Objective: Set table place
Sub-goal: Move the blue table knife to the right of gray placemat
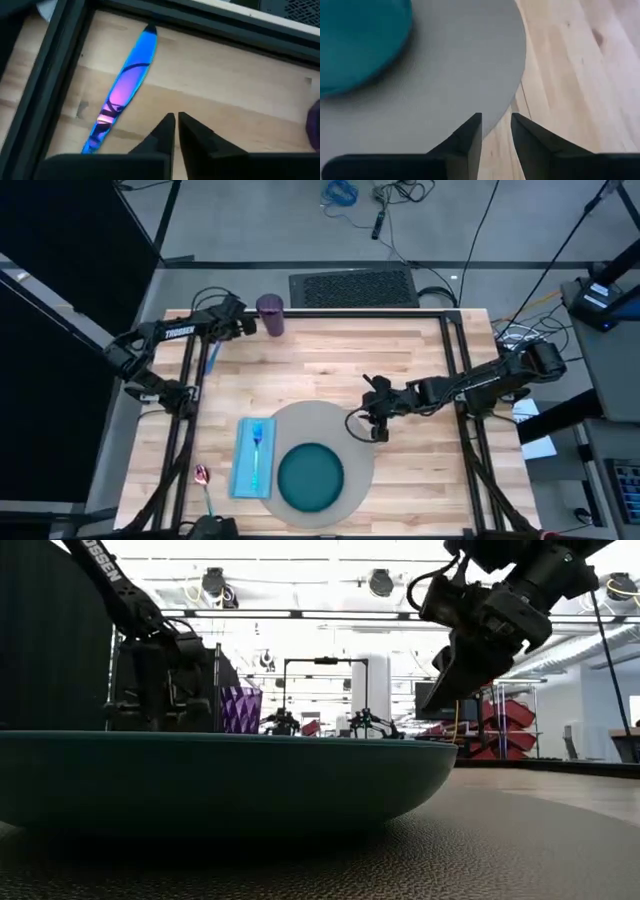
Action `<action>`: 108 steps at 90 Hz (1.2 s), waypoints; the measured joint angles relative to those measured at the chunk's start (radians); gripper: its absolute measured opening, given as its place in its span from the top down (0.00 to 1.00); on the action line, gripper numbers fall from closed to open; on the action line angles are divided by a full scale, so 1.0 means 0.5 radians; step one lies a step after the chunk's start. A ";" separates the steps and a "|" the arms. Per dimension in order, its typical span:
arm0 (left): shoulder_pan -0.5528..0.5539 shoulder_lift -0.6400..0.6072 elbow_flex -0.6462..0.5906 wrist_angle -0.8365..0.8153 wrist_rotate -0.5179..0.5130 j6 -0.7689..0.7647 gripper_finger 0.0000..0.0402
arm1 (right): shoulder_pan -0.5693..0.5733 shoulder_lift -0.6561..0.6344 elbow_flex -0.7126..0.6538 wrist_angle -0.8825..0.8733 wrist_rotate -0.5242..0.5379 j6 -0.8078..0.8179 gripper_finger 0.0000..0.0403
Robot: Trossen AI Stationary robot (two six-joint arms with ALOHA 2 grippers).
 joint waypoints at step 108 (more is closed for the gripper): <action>-0.298 0.148 -0.055 -0.801 -0.688 -0.140 1.00 | 0.013 0.000 0.001 0.050 -0.001 -0.111 0.76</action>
